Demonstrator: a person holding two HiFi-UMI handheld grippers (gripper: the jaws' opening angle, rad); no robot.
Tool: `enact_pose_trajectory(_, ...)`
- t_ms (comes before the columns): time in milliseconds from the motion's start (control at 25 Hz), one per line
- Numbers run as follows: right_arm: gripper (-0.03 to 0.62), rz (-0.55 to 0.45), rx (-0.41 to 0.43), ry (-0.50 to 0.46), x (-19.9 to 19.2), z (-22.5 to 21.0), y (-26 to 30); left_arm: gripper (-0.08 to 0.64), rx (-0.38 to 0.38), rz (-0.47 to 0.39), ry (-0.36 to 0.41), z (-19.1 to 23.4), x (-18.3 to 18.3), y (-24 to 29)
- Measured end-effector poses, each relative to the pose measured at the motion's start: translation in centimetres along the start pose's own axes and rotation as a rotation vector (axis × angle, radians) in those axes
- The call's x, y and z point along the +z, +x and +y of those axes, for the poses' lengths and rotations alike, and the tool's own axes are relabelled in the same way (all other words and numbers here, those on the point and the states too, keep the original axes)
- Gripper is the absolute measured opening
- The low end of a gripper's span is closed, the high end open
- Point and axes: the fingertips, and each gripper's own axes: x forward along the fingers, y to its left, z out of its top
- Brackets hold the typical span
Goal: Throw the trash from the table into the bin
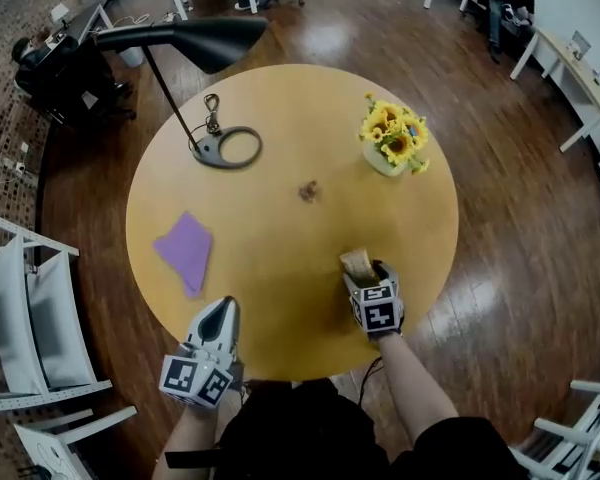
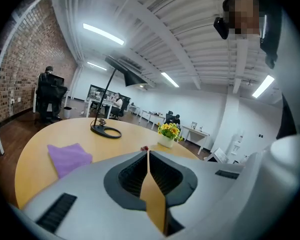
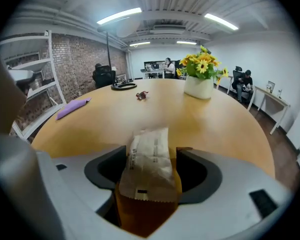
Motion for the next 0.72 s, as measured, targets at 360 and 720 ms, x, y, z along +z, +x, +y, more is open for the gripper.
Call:
enact_pose_trajectory(360, 0.193, -0.033, 0.030, -0.046, 0.8, 0.6, -1.0, 0.008, 0.082, -0.003, -0.016, 0.4, -0.1, -1.7)
enact_pose_trajectory(720, 0.193, -0.193, 0.058, -0.009, 4.7, 2.3, -4.2, 0.008, 0.113, -0.070, -0.017, 1.3, 1.5, -3.5)
